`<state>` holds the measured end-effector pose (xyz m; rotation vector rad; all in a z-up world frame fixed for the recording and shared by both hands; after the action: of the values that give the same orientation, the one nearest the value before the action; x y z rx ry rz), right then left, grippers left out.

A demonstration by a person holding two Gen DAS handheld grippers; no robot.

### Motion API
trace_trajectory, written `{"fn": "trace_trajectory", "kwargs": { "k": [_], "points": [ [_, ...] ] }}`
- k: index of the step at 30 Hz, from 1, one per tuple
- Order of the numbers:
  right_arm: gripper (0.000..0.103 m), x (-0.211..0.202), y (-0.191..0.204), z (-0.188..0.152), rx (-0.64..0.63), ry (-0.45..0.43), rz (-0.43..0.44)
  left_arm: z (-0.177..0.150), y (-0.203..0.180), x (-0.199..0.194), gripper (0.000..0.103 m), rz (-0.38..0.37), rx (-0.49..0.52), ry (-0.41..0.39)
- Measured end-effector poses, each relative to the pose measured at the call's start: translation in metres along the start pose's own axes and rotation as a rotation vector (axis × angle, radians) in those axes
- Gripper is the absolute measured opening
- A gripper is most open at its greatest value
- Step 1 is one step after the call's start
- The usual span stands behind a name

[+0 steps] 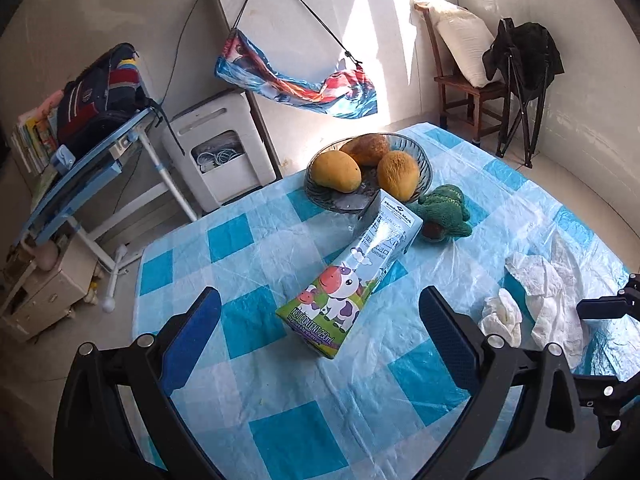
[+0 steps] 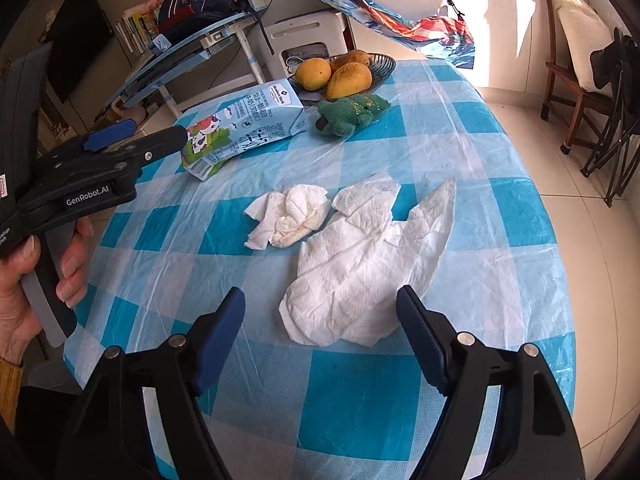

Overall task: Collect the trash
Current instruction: 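Grasp the cow-printed milk carton with the left gripper while the right gripper grasps a white tissue, then carry both items to the basin and open the right gripper to drop the tissue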

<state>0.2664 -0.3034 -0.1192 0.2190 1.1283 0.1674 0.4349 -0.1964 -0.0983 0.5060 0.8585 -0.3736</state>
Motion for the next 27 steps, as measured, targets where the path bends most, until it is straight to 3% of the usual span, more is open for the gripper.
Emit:
{"fn": "trace_trajectory", "kwargs": {
  "k": [3, 5, 6, 7, 9, 11, 14, 22, 27],
  "points": [
    [0.069, 0.002, 0.000, 0.004, -0.022, 0.002, -0.019, 0.011, -0.010, 0.033, 0.095, 0.016, 0.092, 0.061],
    [0.064, 0.003, 0.001, 0.005, -0.037, 0.004, -0.031, 0.015, -0.015, 0.051, 0.075, -0.016, 0.108, 0.110],
    [0.061, 0.003, 0.001, 0.005, -0.045, 0.005, -0.035, 0.012, -0.016, 0.058, 0.052, -0.055, 0.096, 0.141],
    [0.055, 0.003, 0.001, 0.005, -0.055, 0.007, -0.043, 0.012, -0.017, 0.062, 0.040, -0.095, 0.075, 0.162],
    [0.046, 0.003, 0.001, 0.005, -0.068, 0.012, -0.051, 0.008, -0.012, 0.060, 0.038, -0.095, 0.046, 0.161],
    [0.030, 0.002, 0.001, 0.003, -0.065, 0.021, -0.035, -0.001, -0.008, 0.052, 0.037, -0.116, 0.010, 0.164],
    [0.018, 0.001, 0.003, -0.001, -0.055, 0.032, -0.007, -0.031, 0.003, 0.032, 0.036, -0.164, -0.071, 0.174],
    [0.010, -0.024, 0.032, -0.018, -0.069, -0.007, 0.063, -0.130, 0.032, -0.039, 0.036, -0.240, -0.320, 0.158],
    [0.010, -0.044, 0.057, -0.038, -0.076, -0.052, 0.160, -0.184, 0.038, -0.080, 0.036, -0.258, -0.432, 0.132]
  ]
}}
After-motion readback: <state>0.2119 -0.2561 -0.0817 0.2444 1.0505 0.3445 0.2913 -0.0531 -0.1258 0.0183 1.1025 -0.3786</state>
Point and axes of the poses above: each gripper's, at about its wrist camera, not at the fingertips, and x roughly the way its jaws point, y to its left, z to its top, the point moved 8 cm from there along x, roughly the way its jaws point, and after that the axes turned 9 degrees about y, right-handed, at the moved point
